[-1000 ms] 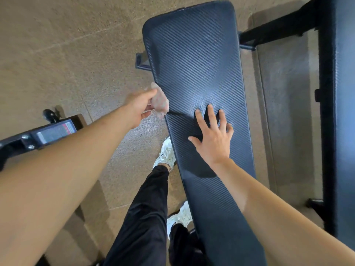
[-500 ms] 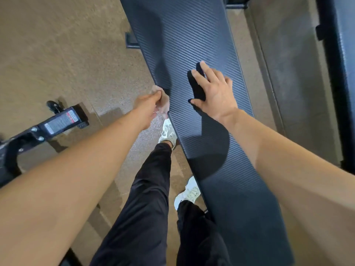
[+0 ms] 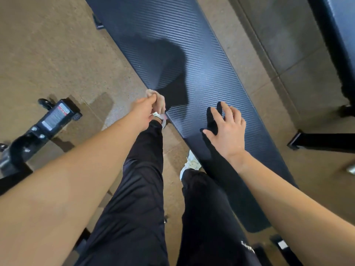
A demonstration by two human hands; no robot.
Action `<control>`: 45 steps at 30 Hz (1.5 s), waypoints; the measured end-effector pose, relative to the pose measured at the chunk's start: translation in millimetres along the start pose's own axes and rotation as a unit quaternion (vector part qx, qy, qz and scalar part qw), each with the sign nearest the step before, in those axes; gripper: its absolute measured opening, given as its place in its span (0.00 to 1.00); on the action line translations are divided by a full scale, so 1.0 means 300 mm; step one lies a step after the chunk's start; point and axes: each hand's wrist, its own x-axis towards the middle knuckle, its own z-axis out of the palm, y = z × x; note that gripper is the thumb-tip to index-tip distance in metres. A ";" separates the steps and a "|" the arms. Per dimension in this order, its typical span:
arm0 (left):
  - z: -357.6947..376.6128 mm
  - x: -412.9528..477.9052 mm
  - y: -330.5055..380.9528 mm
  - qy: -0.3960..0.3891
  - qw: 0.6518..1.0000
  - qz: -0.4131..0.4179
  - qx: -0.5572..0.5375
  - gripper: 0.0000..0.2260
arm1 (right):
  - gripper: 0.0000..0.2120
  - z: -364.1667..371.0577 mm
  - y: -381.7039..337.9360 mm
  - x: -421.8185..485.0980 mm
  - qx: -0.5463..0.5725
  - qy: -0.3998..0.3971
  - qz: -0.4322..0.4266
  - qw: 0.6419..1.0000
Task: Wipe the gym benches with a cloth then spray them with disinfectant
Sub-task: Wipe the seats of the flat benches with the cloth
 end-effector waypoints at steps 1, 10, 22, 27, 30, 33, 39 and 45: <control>0.017 -0.012 -0.028 -0.001 1.000 -0.003 0.003 0.11 | 0.35 0.021 0.012 -0.046 -0.006 0.003 0.020 1.000; 0.131 -0.105 -0.212 0.009 0.999 -0.009 0.052 0.09 | 0.40 0.157 0.051 -0.219 0.019 -0.050 0.075 0.996; 0.172 -0.204 -0.375 -0.059 0.988 -0.094 0.111 0.13 | 0.20 0.209 -0.116 -0.381 0.334 0.082 0.268 0.900; 0.145 -0.200 -0.378 -0.121 0.969 -0.086 0.196 0.11 | 0.17 0.226 -0.296 -0.414 0.668 -0.038 0.552 0.498; 0.124 -0.171 -0.369 -0.156 0.951 -0.056 0.260 0.15 | 0.22 0.243 -0.333 -0.373 0.830 -0.088 0.517 0.188; 0.100 -0.135 -0.349 -0.170 0.934 -0.033 0.311 0.21 | 0.19 0.262 -0.354 -0.305 0.886 -0.015 0.462 0.048; 0.045 -0.096 -0.295 -0.186 0.942 -0.032 0.278 0.26 | 0.05 0.265 -0.402 -0.228 0.903 0.047 0.425 -0.048; 0.061 -0.136 -0.297 -0.113 0.958 0.011 0.262 0.17 | 0.04 0.313 -0.376 -0.300 0.883 0.102 0.426 -0.167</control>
